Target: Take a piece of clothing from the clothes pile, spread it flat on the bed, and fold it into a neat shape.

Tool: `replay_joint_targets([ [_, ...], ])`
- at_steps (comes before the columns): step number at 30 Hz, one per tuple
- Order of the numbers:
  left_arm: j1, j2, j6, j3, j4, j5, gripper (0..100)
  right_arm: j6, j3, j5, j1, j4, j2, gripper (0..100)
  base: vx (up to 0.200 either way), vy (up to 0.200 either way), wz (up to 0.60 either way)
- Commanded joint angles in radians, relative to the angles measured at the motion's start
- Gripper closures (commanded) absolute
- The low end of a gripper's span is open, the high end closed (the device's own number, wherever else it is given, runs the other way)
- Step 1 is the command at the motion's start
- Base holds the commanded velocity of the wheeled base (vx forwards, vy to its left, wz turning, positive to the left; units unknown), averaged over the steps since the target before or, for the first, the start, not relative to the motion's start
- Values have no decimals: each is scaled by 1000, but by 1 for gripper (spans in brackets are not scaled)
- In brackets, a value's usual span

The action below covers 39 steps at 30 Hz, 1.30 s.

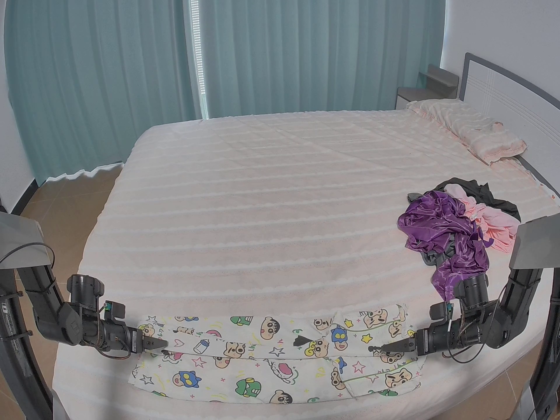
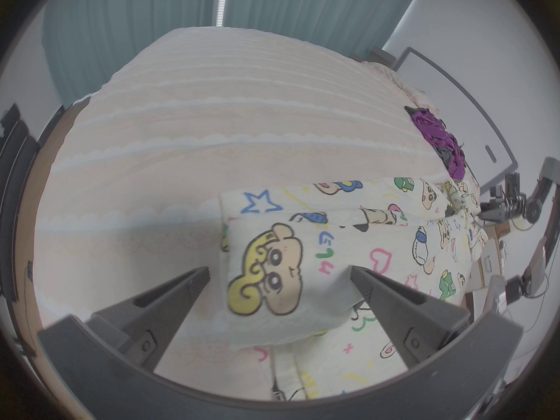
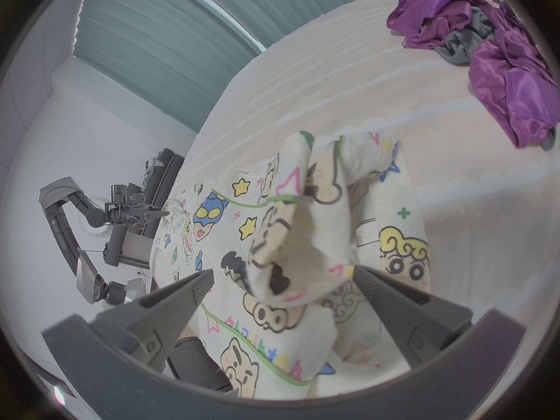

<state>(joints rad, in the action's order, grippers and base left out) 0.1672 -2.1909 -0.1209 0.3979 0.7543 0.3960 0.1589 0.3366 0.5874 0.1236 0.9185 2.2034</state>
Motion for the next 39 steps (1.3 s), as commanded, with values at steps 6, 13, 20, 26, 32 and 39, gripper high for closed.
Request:
replay_joint_targets([
  [6,163,112,185,-1,2,158,0,70,-33,-5,-94,2,-223,0,0,0,0],
  [13,209,215,592,33,4,241,0,326,-11,-23,44,3,-381,0,0,0,0],
  [20,207,276,998,44,50,331,0,468,91,-153,235,11,-238,0,0,0,0],
  [26,206,269,1007,7,117,333,0,522,159,-222,301,40,-100,0,0,0,0],
  [32,204,215,1000,-30,195,330,0,564,182,-245,306,54,-1,0,0,0,0],
  [39,204,195,998,-59,257,327,0,564,188,-322,246,57,76,0,0,0,0],
])
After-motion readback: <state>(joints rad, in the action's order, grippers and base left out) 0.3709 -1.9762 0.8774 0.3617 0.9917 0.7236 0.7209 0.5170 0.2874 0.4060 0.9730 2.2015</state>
